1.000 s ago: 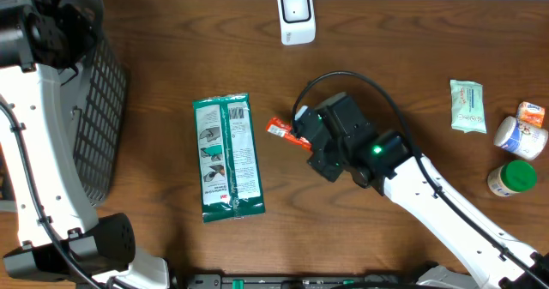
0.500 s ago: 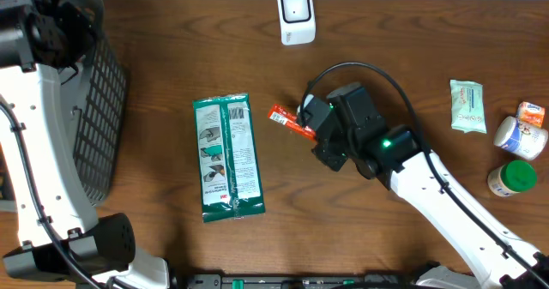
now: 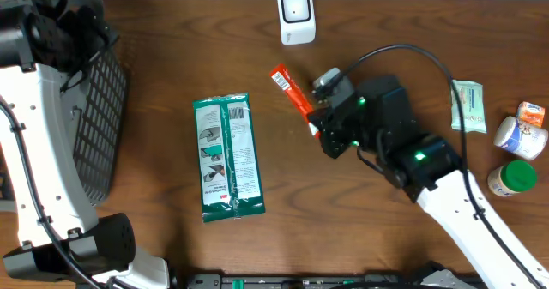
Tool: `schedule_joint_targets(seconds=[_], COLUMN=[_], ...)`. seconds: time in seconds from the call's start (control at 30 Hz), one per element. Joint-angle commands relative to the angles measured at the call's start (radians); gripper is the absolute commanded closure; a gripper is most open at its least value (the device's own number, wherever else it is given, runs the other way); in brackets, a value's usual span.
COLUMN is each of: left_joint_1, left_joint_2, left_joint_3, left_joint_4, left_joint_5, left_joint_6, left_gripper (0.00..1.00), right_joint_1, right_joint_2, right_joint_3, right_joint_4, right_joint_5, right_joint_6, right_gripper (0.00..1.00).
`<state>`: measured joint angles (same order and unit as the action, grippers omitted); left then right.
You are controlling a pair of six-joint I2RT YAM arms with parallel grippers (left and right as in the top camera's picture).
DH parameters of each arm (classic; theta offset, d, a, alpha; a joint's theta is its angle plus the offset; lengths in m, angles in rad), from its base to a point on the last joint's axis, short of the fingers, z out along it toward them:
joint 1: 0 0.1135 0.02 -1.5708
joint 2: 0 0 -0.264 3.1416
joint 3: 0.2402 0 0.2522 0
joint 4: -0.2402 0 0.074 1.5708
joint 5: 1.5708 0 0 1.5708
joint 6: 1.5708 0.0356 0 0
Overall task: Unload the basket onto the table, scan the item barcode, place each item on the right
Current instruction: 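Lift the sachet upright and bring it toward the scanner, then grasp the sachet's lower end with the left gripper beside the right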
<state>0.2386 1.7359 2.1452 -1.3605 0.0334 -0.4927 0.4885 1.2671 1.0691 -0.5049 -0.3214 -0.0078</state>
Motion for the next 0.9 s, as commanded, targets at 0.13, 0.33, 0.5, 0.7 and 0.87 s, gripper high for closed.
schedule_joint_targets(seconds=[0.13,0.33,0.5,0.7,0.87], left_joint_1=[-0.021,-0.167,-0.345,-0.494,-0.566], left_joint_2=[-0.008,-0.008,-0.008,-0.008,-0.008], left_joint_3=[0.005,0.004,0.003,0.003,0.003], left_joint_4=[-0.042,-0.148,-0.149,-0.102,-0.046], left_joint_5=[0.407,0.618,0.618,0.619,0.666], left_joint_6=[0.216,0.484,0.511,0.481,0.472], left_gripper=[0.51,0.48,0.42,0.4,0.39], right_joint_1=[-0.124,-0.193,-0.22,-0.222,-0.221], right_joint_2=[-0.008,-0.008,-0.008,-0.008,-0.008], right_joint_3=[0.014,0.014,0.014,0.014,0.014], right_joint_4=[-0.06,-0.001,0.068,0.207,0.351], right_joint_5=[-0.395,-0.481,-0.658,-0.681,-0.666], right_joint_6=[0.187,0.368,0.462,0.593,0.766], right_gripper=[0.99,0.99,0.99,0.99,0.99])
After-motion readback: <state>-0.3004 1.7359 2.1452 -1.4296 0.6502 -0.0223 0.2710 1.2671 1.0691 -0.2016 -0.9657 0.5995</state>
